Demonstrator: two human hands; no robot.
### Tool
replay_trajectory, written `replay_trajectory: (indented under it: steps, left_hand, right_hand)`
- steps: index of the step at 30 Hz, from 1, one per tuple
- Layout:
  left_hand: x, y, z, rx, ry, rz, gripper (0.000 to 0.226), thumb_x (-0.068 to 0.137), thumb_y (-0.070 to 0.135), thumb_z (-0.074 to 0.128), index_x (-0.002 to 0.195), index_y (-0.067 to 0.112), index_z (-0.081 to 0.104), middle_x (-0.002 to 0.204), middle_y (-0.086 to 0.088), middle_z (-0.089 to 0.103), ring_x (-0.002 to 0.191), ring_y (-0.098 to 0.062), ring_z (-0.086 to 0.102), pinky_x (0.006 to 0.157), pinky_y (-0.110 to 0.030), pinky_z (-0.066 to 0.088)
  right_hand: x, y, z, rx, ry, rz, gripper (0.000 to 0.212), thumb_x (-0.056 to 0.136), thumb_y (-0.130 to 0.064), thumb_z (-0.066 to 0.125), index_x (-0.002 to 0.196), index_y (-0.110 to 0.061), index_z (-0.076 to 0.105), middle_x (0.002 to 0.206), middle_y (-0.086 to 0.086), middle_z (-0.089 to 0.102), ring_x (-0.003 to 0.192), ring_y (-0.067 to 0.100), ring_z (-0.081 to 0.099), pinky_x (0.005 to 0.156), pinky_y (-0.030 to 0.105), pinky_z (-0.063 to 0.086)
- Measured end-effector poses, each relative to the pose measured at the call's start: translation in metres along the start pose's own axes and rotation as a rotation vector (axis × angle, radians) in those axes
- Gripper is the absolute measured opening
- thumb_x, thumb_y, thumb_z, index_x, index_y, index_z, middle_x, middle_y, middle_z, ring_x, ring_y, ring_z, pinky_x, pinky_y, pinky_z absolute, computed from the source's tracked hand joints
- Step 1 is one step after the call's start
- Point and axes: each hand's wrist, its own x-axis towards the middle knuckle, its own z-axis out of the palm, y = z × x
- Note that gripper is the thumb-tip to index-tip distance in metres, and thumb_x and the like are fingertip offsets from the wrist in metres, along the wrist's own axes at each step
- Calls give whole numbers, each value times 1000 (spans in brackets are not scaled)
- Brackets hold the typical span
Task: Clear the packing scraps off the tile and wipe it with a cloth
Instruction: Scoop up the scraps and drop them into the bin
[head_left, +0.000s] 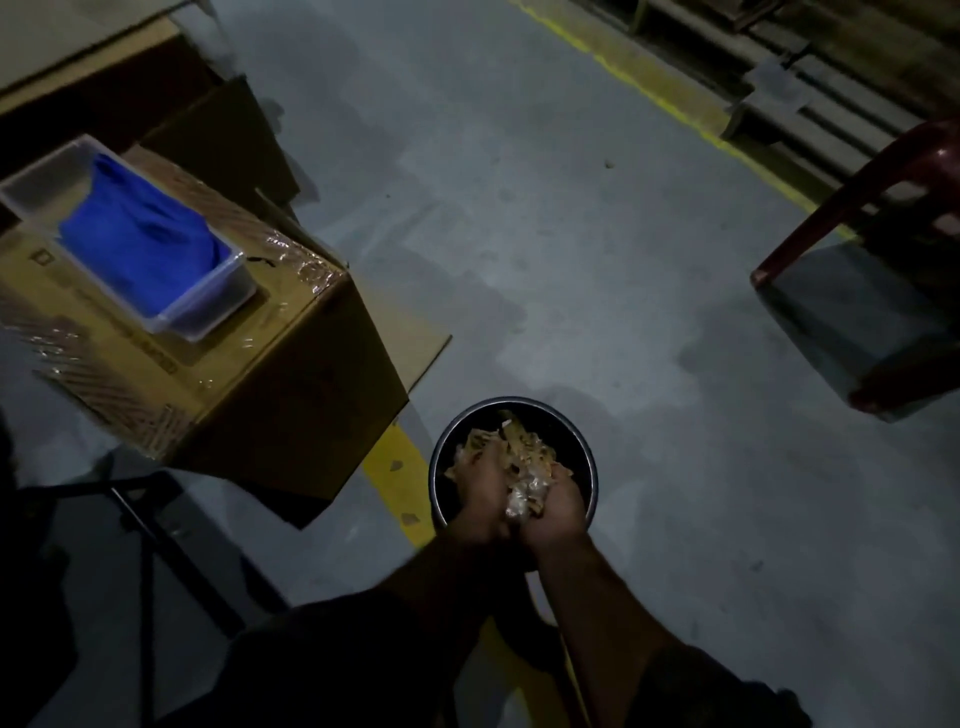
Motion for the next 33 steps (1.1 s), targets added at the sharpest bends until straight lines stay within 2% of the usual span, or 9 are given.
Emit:
replay_trajectory:
  steps: [6, 10, 13, 16, 19, 23, 25, 28, 33]
  left_hand:
    - [-9, 17, 3, -30, 41, -30, 46, 105, 35, 49, 136, 1, 56, 132, -25, 61, 119, -43, 60, 105, -52, 49]
    - [-48, 39, 1, -60, 46, 34, 40, 106, 32, 47, 124, 1, 63, 119, -24, 68, 109, -40, 66, 98, -54, 54]
    - [-91, 56, -2, -47, 57, 47, 37, 105, 29, 48, 119, -1, 65, 113, -20, 70, 105, -36, 67, 98, -47, 54]
    - [-152, 72, -6, -55, 28, 59, 26, 105, 22, 51, 107, 0, 65, 99, -16, 64, 96, -27, 63, 86, -36, 50]
    - [-216, 92, -19, -57, -15, 131, 26, 104, 18, 54, 107, -5, 66, 103, -19, 70, 97, -29, 68, 86, -38, 53]
    - [-309, 123, -51, -50, -31, 226, 20, 104, 21, 55, 90, 13, 67, 87, -10, 72, 92, -31, 70, 77, -37, 57]
    - [-350, 134, -73, -4, -37, 317, 17, 103, 23, 54, 104, 13, 67, 97, -11, 73, 96, -29, 71, 82, -40, 59]
    - [-409, 149, -111, 15, -19, 421, 22, 101, 21, 55, 120, 17, 62, 109, -5, 70, 98, -16, 68, 75, -26, 53]
    - [-480, 164, -185, 85, 30, 597, 23, 101, 22, 57, 123, 18, 62, 117, -2, 67, 105, -12, 65, 88, -23, 52]
  right_hand:
    - [-23, -12, 13, 1, 88, -22, 48, 106, -33, 38, 135, 1, 57, 138, 26, 57, 125, 44, 55, 101, 48, 46]
    - [-73, -27, 31, 4, 77, -52, 43, 110, -29, 29, 115, -1, 61, 138, 26, 55, 96, 40, 61, 80, 45, 50]
    - [-117, -33, 38, -28, 85, -101, 43, 111, -22, 29, 141, 2, 50, 150, 19, 47, 136, 35, 47, 102, 35, 41]
    - [-171, -29, 46, -38, -13, -164, 47, 112, -22, 29, 149, 4, 39, 157, 21, 39, 147, 31, 37, 122, 37, 29]
    - [-236, -24, 56, -45, -64, -197, 43, 110, -19, 38, 146, 4, 44, 152, 21, 46, 142, 32, 44, 120, 41, 34]
    - [-327, -9, 64, -142, -178, -170, 43, 105, -24, 50, 139, 1, 55, 138, 18, 59, 135, 31, 53, 118, 43, 38]
    - [-374, 2, 67, -216, -222, -209, 38, 104, -26, 52, 130, 1, 60, 120, 18, 64, 123, 31, 62, 106, 41, 48]
    - [-439, 23, 69, -423, -211, -403, 29, 102, -25, 56, 114, 0, 65, 101, 19, 72, 99, 32, 72, 81, 38, 57]
    - [-520, 77, 74, -737, -342, -523, 29, 95, -42, 57, 116, -22, 61, 111, 12, 66, 102, 34, 63, 98, 58, 50]
